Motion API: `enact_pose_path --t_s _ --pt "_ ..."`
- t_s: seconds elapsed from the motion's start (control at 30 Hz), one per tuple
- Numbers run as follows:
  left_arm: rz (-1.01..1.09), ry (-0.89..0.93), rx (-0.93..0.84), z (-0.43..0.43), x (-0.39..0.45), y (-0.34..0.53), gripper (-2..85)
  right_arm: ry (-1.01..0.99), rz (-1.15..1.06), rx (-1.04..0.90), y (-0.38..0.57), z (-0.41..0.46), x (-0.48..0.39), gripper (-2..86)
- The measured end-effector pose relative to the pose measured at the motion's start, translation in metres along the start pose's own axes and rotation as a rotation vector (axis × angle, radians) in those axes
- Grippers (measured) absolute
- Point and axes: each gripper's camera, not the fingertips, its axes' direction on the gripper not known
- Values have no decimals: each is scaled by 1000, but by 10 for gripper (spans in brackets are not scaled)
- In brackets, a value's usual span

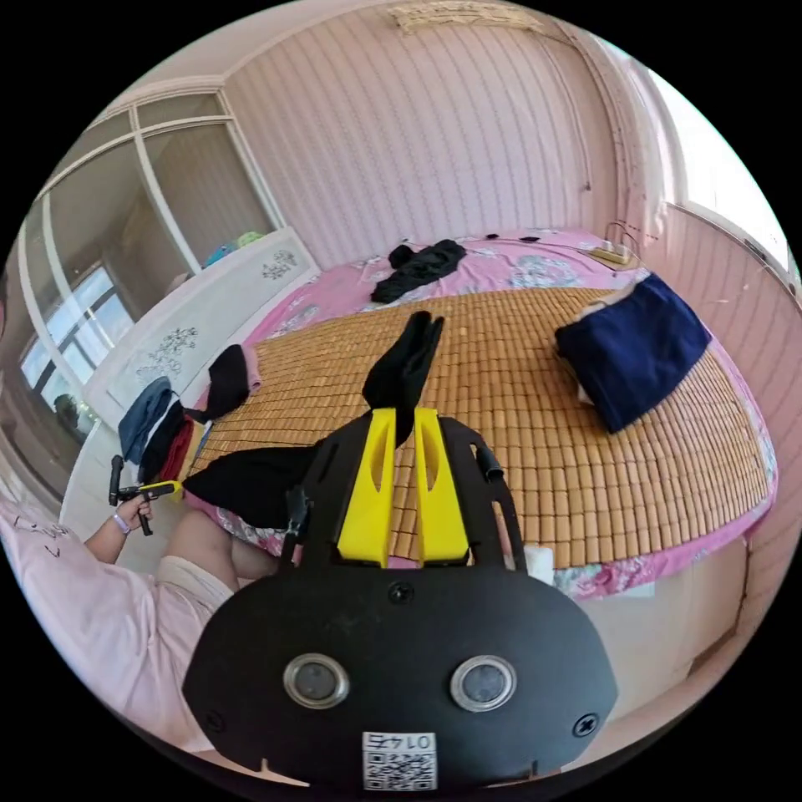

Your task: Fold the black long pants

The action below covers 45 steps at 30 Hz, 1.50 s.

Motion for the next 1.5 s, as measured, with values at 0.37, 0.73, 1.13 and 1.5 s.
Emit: enact_pose_path --t_s 0.37,0.73,1.13,1.5 --pt "27 -51 -54 13 21 -63 83 156 91 -269 7 79 39 112" --pt "6 -133 -183 35 43 -103 13 234 171 -316 -9 103 75 14" --pt "20 0 330 -122 35 -107 -3 -45 259 251 -37 -70 119 1" --pt "-61 32 186 -121 4 -46 -9 -35 284 -57 -10 -46 118 25"
